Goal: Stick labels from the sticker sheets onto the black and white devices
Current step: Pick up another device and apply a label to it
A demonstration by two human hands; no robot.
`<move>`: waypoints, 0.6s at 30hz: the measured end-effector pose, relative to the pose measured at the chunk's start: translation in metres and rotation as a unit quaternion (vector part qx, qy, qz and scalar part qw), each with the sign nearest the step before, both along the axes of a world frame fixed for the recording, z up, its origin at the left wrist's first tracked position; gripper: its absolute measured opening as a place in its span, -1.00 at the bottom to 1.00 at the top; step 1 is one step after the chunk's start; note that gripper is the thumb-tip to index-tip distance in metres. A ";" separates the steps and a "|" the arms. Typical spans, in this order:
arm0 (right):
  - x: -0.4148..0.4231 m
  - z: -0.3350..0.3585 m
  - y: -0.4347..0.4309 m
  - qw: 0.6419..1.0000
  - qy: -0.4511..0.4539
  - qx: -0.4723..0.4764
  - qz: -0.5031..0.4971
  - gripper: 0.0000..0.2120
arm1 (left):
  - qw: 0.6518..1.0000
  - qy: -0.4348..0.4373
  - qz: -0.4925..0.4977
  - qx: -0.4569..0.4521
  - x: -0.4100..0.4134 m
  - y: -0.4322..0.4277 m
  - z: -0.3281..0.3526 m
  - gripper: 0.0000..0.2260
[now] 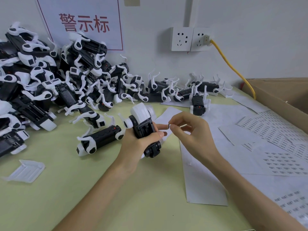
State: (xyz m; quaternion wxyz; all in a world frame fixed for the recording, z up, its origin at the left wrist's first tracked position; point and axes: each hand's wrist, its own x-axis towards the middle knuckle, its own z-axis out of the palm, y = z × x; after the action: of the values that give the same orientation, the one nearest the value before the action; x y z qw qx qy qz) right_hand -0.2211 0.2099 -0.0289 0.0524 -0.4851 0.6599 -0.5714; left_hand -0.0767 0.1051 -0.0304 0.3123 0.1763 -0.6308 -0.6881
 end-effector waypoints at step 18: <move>-0.008 -0.001 -0.003 0.983 -0.177 0.028 0.041 -0.92 | 0.999 -0.031 0.003 -0.036 0.002 0.002 0.000 -0.92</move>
State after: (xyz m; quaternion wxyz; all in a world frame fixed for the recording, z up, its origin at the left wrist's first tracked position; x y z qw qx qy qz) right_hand -0.2296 0.2065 -0.0304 0.2055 -0.4014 0.6357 -0.6266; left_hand -0.0746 0.1076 -0.0299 0.3008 0.1881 -0.6639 -0.6583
